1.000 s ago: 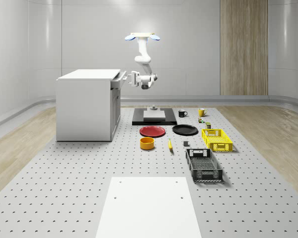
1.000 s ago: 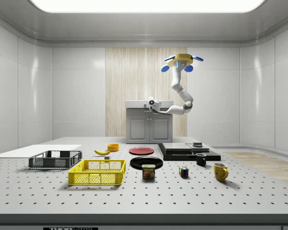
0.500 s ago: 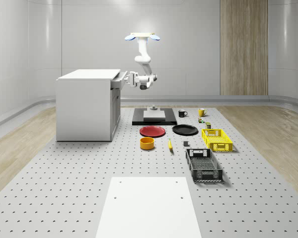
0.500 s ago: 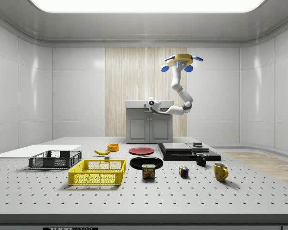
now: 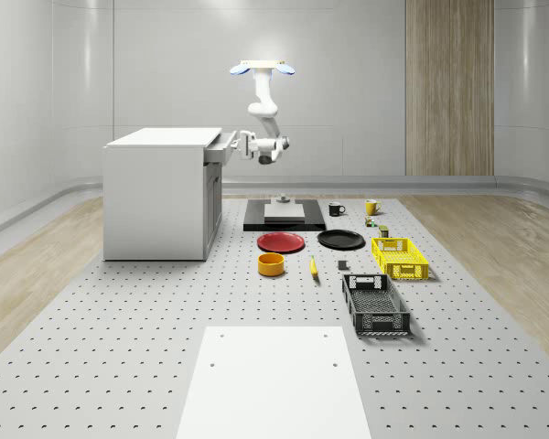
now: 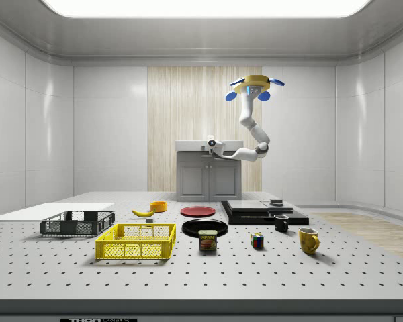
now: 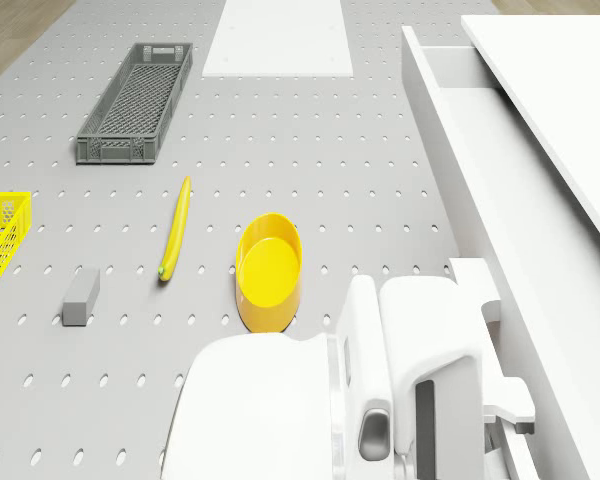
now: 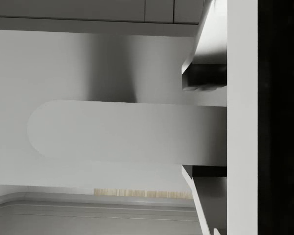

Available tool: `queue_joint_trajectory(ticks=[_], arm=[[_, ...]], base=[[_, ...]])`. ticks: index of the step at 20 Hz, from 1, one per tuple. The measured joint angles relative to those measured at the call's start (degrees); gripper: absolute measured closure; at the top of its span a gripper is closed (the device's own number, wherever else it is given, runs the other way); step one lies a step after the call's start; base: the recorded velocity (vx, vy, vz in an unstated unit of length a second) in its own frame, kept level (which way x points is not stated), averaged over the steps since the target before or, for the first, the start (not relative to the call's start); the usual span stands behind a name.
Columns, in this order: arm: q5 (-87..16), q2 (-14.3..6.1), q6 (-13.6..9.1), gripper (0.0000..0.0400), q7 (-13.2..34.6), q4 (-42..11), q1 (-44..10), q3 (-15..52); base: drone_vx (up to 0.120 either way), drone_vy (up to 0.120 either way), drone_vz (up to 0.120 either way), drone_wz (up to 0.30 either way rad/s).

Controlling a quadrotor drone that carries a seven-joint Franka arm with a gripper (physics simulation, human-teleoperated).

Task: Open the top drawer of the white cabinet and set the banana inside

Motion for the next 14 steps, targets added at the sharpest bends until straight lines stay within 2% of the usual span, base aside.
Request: queue_joint_trajectory(ticks=[1, 2, 3, 4, 5, 6, 7, 8, 10, 11, 12, 13, 14], arm=[[-0.63, -0.6, -0.43, 0.025, 3.28, 0.57, -0.45, 0.05], [-3.61, -2.36, -0.43, 0.0139, 8.8, 1.55, -0.62, 0.0], [-6.45, -3.93, -0.16, 0.0109, 9.55, 1.72, -0.22, -1.03], [-7.72, -4.88, 0.41, 0.0096, 11.15, 1.74, 1.0, -2.37], [-8.06, -4.85, 0.23, 0.0114, 10.98, 1.74, 1.3, -3.17], [-8.98, -5.11, -0.04, 0.0101, 12.76, 2.06, 1.47, -3.79], [-10.26, -5.71, -0.18, 0.0061, 14.48, 2.54, 1.86, -4.47], [-11.23, -6.3, -0.04, 0.0054, 15.28, 2.65, 2.57, -5.51], [-11.37, -6.08, -0.62, 0.0121, 12.59, 2.32, 2.9, -7.36], [-11.87, -6.12, -1.05, 0.0134, 12.12, 2.41, 2.96, -8.14], [-12.99, -6.61, -1.45, 0.0101, 14.08, 2.9, 3.1, -8.77], [-13.32, -6.52, -1.86, 0.0131, 12.31, 2.86, 3.2, -9.71], [-15.09, -7.53, -2.33, 0.0046, 16.5, 3.75, 3.5, -10.29]], base=[[0.0, 0.0, 0.0, 0.0], [0.0, 0.0, 0.0, 0.0], [0.0, 0.0, 0.0, 0.0], [0.0, 0.0, 0.0, 0.0], [0.0, 0.0, 0.0, 0.0], [0.0, 0.0, 0.0, 0.0], [0.0, 0.0, 0.0, 0.0], [0.0, 0.0, 0.0, 0.0], [0.0, 0.0, 0.0, 0.0], [0.0, 0.0, 0.0, 0.0], [0.0, 0.0, 0.0, 0.0], [0.0, 0.0, 0.0, 0.0], [0.0, 0.0, 0.0, 0.0]])
